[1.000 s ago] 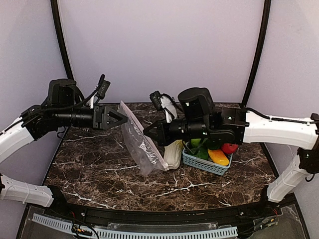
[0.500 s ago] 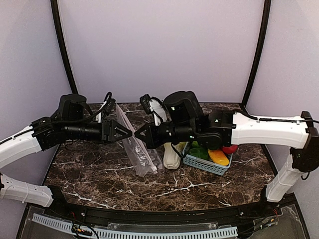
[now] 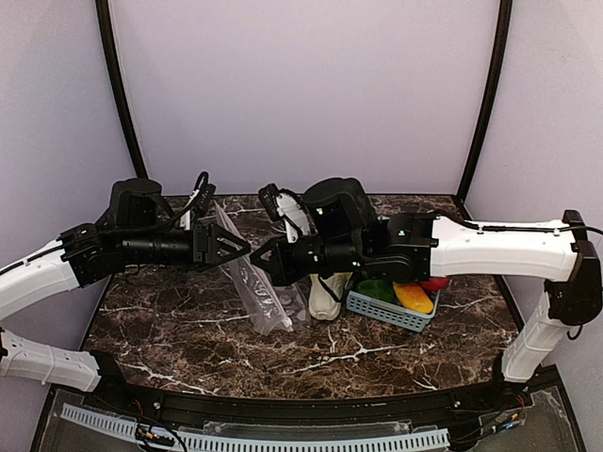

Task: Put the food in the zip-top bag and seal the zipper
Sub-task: Pass from the right arm to the left

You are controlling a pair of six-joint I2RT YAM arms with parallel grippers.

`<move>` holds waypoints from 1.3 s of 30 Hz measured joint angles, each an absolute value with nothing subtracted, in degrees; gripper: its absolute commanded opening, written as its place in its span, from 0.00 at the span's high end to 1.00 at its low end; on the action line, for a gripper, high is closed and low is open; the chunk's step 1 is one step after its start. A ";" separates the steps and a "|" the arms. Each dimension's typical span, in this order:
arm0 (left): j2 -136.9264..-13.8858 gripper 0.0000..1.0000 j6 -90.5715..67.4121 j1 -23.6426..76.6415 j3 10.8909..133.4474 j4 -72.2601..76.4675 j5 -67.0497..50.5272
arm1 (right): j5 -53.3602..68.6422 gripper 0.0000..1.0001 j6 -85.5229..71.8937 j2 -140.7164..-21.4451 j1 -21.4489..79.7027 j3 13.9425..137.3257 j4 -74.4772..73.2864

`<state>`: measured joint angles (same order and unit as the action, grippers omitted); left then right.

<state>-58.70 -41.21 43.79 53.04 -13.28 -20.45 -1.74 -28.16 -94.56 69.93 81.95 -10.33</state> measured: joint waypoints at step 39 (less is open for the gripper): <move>-57.93 0.91 -42.85 43.79 50.50 -12.10 -19.00 | -5.76 1.00 -29.85 -94.94 70.46 82.26 -10.94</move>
